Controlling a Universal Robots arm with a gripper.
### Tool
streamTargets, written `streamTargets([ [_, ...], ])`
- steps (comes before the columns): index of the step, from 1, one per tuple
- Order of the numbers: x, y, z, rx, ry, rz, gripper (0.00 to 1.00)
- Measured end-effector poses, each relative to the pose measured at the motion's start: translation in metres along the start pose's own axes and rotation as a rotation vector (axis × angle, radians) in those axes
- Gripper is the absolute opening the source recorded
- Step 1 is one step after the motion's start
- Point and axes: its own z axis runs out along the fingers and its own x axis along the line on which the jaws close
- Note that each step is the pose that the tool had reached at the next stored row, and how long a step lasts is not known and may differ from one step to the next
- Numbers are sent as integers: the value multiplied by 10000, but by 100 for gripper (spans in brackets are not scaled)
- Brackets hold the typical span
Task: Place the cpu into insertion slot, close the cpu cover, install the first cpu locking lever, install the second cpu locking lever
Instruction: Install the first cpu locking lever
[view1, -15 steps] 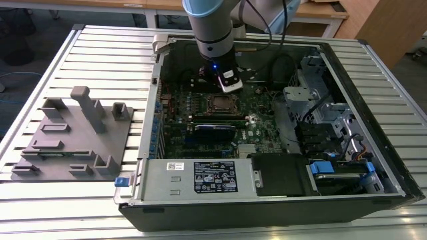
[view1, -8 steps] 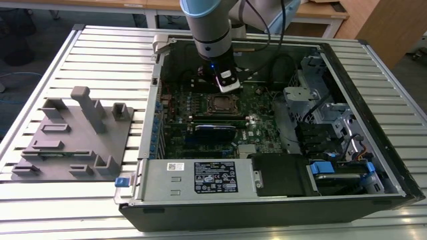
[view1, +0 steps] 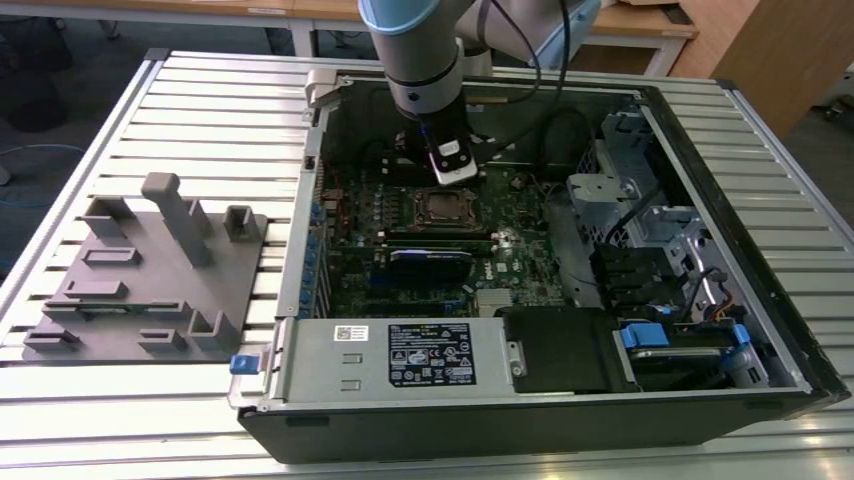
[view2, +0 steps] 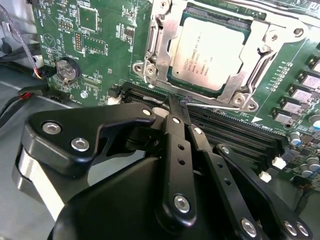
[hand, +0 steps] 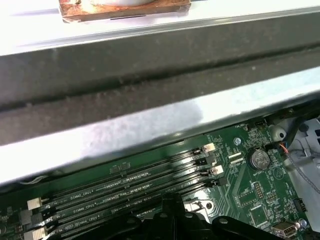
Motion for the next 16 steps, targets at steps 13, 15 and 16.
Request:
streamTargets([
  [13, 16, 35, 19, 99, -143, 511, 11],
  [15, 16, 35, 19, 100, -143, 512, 11],
  [16, 16, 35, 19, 100, -143, 512, 11],
])
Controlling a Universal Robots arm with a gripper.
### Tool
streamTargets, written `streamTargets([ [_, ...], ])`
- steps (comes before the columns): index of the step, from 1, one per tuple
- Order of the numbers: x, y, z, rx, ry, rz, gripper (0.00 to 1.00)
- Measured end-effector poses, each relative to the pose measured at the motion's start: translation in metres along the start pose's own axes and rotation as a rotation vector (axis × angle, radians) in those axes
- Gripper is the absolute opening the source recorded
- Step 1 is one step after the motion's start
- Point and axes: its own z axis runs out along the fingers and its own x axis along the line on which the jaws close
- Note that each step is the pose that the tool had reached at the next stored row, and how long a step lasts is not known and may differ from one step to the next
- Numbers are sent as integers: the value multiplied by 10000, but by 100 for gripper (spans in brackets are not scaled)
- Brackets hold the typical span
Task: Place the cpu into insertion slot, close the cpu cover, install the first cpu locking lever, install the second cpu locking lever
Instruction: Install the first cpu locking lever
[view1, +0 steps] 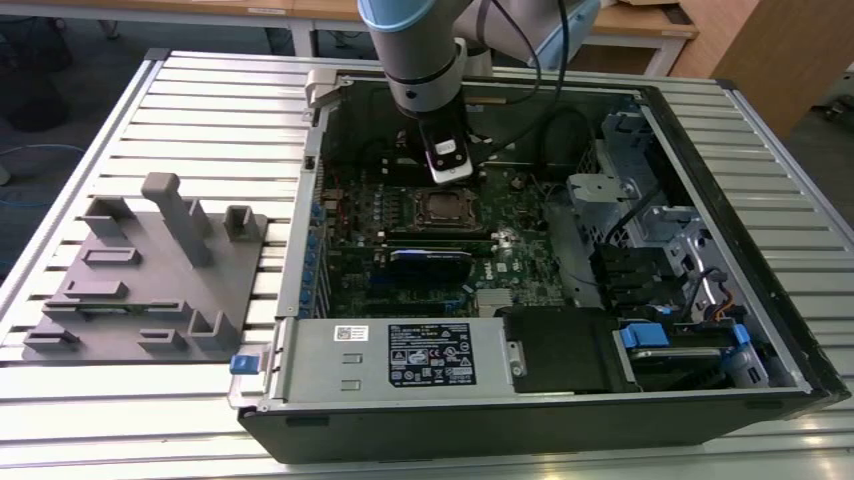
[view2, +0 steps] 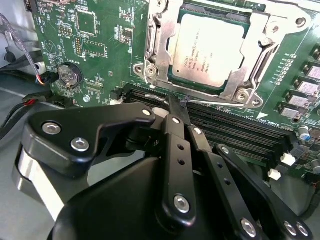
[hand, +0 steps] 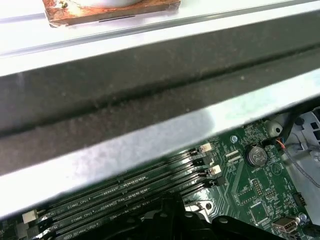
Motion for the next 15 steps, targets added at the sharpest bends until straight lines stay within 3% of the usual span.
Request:
streamTargets([
  [15, 5, -6, 27, -5, -56, -11, 11],
])
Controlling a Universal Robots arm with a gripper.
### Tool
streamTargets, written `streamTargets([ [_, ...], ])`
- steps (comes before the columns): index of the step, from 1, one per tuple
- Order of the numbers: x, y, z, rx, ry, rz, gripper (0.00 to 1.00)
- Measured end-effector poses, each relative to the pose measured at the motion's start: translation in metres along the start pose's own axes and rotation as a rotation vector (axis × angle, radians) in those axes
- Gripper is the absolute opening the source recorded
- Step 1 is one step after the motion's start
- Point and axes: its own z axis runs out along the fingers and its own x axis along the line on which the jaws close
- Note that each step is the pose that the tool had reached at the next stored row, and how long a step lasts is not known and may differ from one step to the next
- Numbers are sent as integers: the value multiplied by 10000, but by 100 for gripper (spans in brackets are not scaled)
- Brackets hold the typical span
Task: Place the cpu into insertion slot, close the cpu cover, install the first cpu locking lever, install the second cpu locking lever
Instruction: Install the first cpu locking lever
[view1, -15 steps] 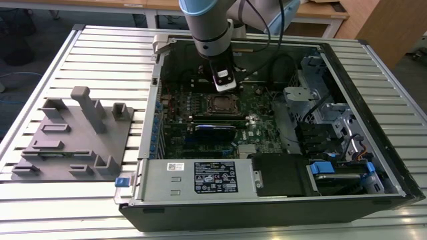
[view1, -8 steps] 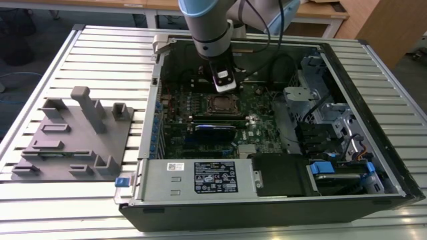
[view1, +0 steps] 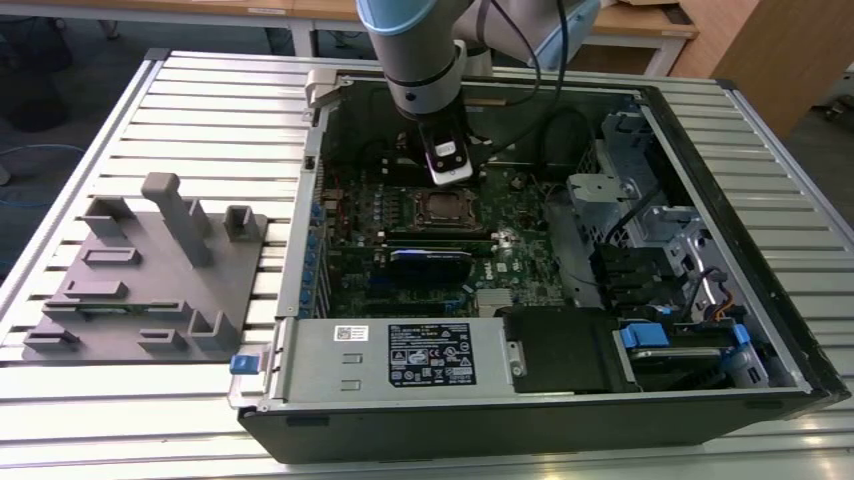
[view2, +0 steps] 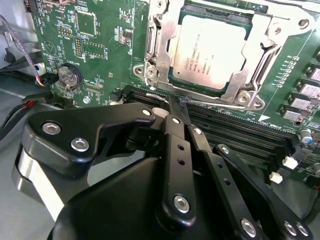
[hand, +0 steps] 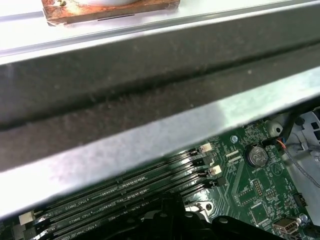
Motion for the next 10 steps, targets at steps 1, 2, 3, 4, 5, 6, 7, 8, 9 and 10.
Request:
streamTargets([
  [1, 0, 0, 3, 22, -10, -2, 11],
  [2, 1, -2, 5, 50, -21, -6, 11],
  [3, 1, -3, 8, 84, -37, -11, 11],
  [4, 2, -4, 13, 118, -58, -15, 11],
  [5, 3, -5, 18, 147, -78, -18, 11],
  [6, 4, -7, 22, 167, -94, -16, 11],
  [7, 5, -9, 27, 173, -100, -15, 11],
  [8, 6, -10, 32, 175, -104, -10, 11],
  [9, 7, -12, 35, 177, -105, -7, 11],
  [10, 8, -13, 38, 177, -107, -5, 11],
])
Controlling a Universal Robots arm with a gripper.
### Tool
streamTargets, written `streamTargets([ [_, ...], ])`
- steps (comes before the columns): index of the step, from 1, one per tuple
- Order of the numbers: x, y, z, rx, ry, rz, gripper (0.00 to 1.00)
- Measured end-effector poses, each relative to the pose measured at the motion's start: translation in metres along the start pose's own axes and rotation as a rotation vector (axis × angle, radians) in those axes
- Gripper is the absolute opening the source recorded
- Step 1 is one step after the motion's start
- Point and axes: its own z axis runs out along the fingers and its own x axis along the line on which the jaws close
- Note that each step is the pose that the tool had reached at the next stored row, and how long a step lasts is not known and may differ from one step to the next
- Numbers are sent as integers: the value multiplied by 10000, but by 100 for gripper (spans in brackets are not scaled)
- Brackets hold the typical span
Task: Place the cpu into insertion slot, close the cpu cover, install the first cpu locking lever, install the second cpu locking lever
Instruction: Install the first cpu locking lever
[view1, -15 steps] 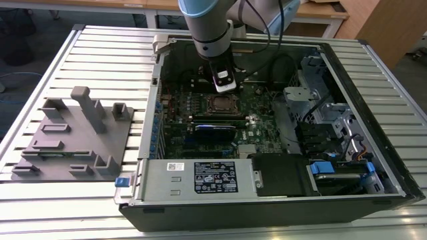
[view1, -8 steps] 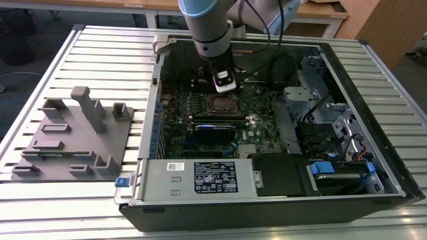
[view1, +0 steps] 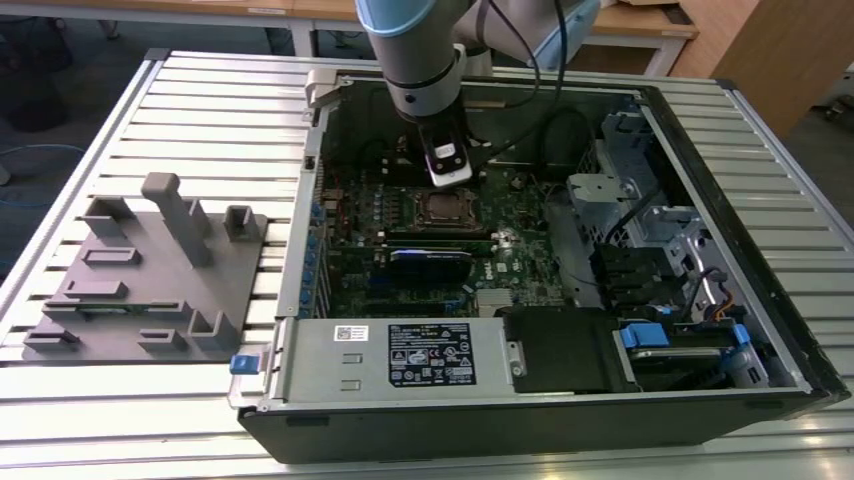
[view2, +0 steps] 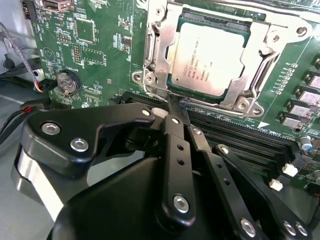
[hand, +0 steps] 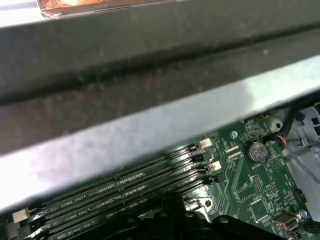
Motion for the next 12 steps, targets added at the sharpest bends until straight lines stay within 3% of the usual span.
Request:
streamTargets([
  [12, -9, 12, 13, -6, -1, 2, 11],
])
